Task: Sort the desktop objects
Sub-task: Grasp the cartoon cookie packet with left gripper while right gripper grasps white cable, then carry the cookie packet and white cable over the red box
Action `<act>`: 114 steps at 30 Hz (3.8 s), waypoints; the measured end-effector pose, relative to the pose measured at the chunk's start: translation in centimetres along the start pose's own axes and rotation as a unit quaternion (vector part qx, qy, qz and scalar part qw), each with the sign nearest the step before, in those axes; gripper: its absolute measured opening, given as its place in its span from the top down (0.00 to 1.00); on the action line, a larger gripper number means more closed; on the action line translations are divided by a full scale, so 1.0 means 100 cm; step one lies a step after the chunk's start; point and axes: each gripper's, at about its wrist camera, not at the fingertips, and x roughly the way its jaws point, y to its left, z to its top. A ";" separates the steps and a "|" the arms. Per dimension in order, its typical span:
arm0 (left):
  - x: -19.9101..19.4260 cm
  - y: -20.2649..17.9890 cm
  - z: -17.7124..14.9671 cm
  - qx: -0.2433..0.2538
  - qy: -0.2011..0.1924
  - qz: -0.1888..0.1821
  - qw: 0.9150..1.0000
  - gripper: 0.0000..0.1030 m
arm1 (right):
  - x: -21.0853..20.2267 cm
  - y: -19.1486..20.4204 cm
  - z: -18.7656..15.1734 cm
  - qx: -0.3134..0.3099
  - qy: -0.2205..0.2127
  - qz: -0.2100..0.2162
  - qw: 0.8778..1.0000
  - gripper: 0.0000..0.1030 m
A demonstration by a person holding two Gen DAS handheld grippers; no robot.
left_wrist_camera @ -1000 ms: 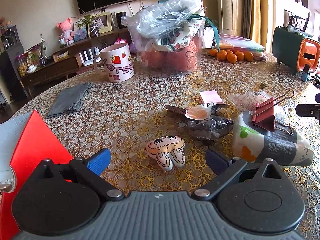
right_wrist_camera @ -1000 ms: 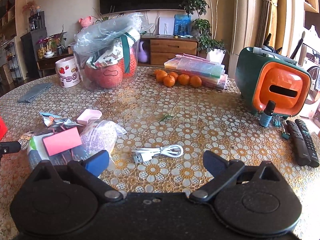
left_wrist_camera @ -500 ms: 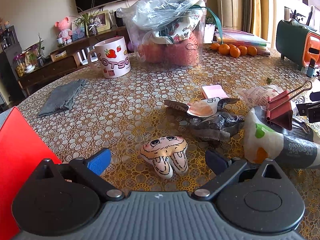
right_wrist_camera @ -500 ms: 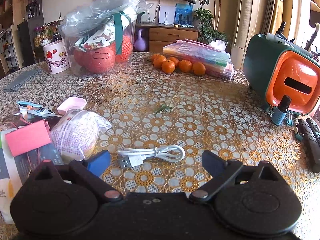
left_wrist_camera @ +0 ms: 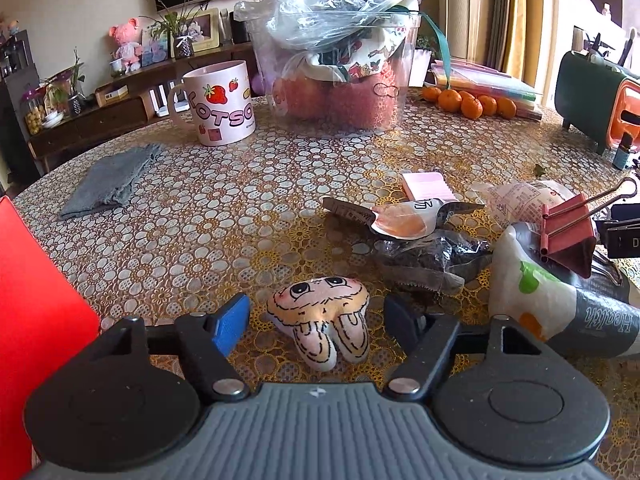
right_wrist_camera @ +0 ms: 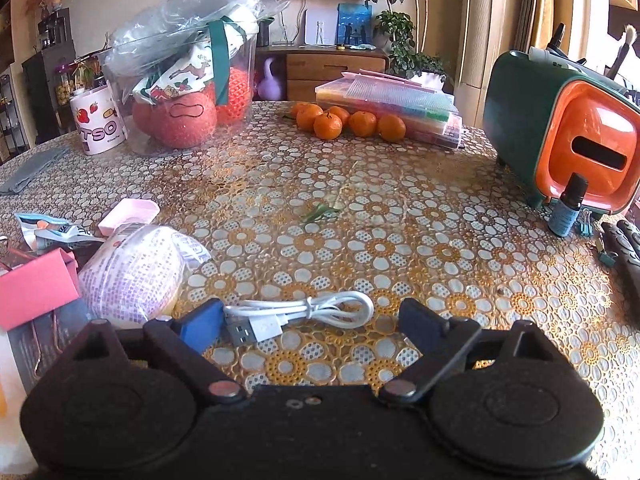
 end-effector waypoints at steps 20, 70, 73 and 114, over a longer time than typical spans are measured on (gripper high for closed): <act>-0.020 -0.003 -0.002 -0.001 0.005 0.000 1.000 0.50 | -0.021 0.002 0.000 0.012 -0.003 0.000 1.000 0.25; -0.237 0.080 -0.043 -0.040 -0.019 -0.046 0.998 0.50 | -0.229 0.181 -0.005 -0.100 -0.024 0.169 0.980 0.25; -0.245 0.098 -0.047 -0.043 -0.021 -0.036 0.998 0.50 | -0.233 0.204 -0.001 -0.114 -0.028 0.186 0.975 0.25; -0.156 0.297 -0.033 -0.044 0.076 0.095 0.992 0.50 | -0.127 0.427 0.049 -0.270 0.003 0.193 0.943 0.25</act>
